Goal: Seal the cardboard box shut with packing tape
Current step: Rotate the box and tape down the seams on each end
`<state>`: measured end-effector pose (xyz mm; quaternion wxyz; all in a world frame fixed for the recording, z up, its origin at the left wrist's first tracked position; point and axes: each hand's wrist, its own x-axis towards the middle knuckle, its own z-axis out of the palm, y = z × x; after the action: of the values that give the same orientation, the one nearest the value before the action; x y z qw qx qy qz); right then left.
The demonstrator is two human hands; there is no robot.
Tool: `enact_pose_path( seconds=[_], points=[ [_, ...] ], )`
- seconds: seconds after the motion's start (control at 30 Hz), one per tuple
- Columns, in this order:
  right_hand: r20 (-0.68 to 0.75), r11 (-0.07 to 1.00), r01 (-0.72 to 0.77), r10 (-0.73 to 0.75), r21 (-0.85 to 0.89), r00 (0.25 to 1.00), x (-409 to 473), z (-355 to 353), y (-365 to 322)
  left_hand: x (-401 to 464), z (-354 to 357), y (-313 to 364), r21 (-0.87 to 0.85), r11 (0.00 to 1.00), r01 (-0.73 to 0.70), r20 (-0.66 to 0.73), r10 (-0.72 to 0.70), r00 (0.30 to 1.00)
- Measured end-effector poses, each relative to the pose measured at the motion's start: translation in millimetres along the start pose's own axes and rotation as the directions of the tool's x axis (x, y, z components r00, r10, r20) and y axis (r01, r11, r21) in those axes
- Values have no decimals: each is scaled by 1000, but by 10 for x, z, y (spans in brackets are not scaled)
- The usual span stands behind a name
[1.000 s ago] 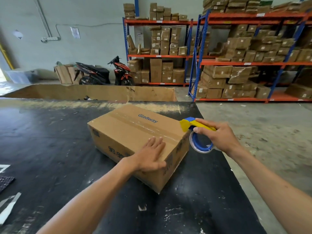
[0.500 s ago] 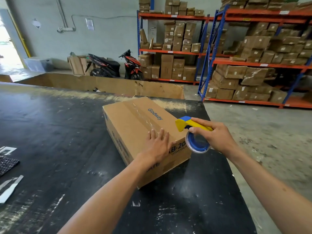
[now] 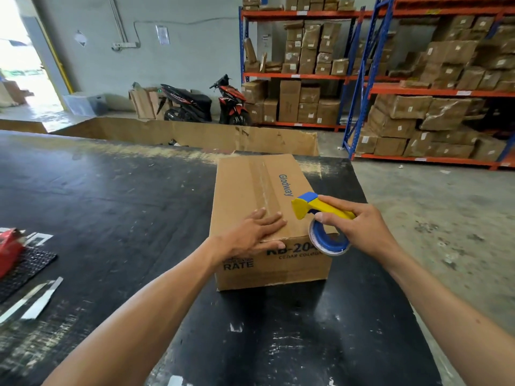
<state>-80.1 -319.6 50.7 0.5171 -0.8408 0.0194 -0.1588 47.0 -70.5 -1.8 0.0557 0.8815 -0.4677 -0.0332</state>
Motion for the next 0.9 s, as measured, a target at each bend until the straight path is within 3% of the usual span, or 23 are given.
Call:
enact_pose_path(
  seconds=[0.33,0.7,0.77,0.83,0.87,0.9],
  points=[
    [-51,998,-53,51,-45,997,-136,133,-212,-106,0,-349,-18,984,-175,11,175,984],
    [-69,993,-31,23,-116,997,-285,276,-411,-106,82,-453,1,959,-284,-106,282,953],
    [-74,989,-22,11,-147,997,-315,315,-410,-165,75,-416,-72,966,-250,-121,240,963],
    [-94,974,0,-22,-225,995,-352,347,-418,-234,-13,-343,-282,949,-138,-143,101,985],
    [-93,952,38,-69,-304,993,-380,359,-423,-255,-78,-300,-437,898,-60,-167,-15,986],
    [-76,913,107,-148,-395,986,-407,365,-422,-271,-149,-262,-627,779,20,-171,-163,972]
  ],
)
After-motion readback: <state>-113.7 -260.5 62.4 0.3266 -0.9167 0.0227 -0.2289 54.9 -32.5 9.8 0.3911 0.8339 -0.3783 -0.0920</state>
